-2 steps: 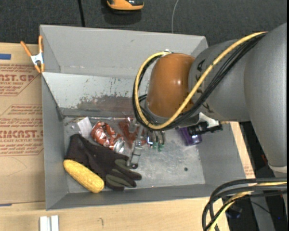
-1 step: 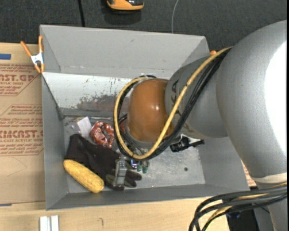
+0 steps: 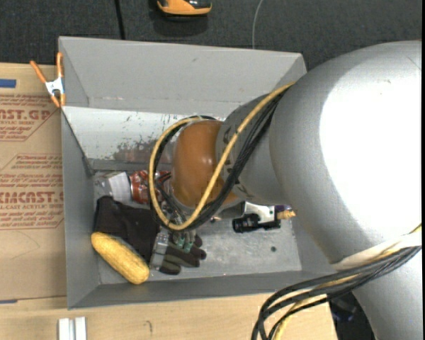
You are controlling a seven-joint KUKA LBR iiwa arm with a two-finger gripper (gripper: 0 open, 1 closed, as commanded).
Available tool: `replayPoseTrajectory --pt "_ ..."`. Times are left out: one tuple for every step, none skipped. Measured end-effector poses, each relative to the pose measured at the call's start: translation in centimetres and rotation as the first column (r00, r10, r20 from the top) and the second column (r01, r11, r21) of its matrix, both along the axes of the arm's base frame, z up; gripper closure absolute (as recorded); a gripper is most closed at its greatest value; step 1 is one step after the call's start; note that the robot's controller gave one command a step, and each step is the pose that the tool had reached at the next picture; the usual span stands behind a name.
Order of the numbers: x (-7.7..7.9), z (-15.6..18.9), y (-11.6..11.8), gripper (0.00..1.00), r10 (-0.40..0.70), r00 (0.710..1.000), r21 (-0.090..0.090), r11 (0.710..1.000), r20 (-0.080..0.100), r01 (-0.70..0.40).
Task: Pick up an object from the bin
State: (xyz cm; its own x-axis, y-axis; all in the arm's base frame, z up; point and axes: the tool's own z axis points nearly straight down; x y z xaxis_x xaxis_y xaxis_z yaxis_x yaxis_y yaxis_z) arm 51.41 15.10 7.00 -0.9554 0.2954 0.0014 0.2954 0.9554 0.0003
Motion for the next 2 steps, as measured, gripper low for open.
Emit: replayPoseTrajectory --pt "-2.47 0.02 0.61 1.0 0.065 0.998 -0.001 0.998 0.002 -0.065" --pt "-2.46 0.01 0.61 1.0 0.065 0.998 -0.001 0.998 0.002 -0.065"
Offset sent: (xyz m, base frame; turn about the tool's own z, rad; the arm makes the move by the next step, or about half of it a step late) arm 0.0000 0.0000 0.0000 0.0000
